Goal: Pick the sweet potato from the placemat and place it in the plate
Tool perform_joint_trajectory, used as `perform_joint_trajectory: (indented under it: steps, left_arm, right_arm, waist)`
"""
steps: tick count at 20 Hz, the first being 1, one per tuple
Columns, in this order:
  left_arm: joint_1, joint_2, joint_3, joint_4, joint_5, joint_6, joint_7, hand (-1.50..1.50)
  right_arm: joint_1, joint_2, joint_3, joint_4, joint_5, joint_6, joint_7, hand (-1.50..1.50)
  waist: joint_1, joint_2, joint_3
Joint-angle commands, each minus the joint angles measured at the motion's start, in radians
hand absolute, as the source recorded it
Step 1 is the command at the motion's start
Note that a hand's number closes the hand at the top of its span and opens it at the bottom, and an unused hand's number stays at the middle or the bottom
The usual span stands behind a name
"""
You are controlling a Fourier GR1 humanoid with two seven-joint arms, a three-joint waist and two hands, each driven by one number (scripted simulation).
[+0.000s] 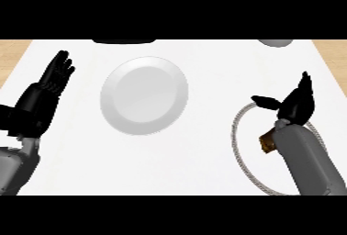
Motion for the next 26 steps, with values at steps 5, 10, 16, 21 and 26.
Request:
perform_joint_trajectory:
  steps: [5, 10, 16, 21, 26]
  left_arm:
    - [0.018, 0.005, 0.019, -0.009, 0.017, -0.012, 0.007, 0.00]
    - [0.002, -0.007, 0.028, -0.022, 0.001, 0.020, 0.027, 0.00]
    - [0.012, 0.014, 0.060, -0.032, 0.019, -0.019, 0.037, 0.00]
    - [0.018, -0.030, 0.032, -0.018, -0.018, 0.002, 0.015, 0.00]
    - [0.006, -0.006, 0.046, -0.036, -0.024, -0.012, 0.046, 0.00]
  right_arm:
    - [-0.126, 0.004, 0.054, 0.042, 0.022, 0.474, 0.459, -1.50]
    - [-0.169, -0.023, 0.022, -0.036, -0.084, 0.722, 0.615, -1.50]
    - [-0.136, -0.047, 0.033, -0.116, -0.078, 0.808, 0.729, -1.50]
    - [-0.099, -0.055, 0.013, -0.107, -0.060, 0.830, 0.758, -1.50]
    - [-0.013, 0.009, 0.018, -0.124, -0.041, 0.822, 0.785, -1.50]
  waist:
    - [0.000, -0.010, 0.000]
    - [-0.025, -0.009, 0.006]
    - [-0.017, 0.001, 0.007]
    - [-0.015, 0.007, 0.007]
    - [-0.012, 0.007, 0.007]
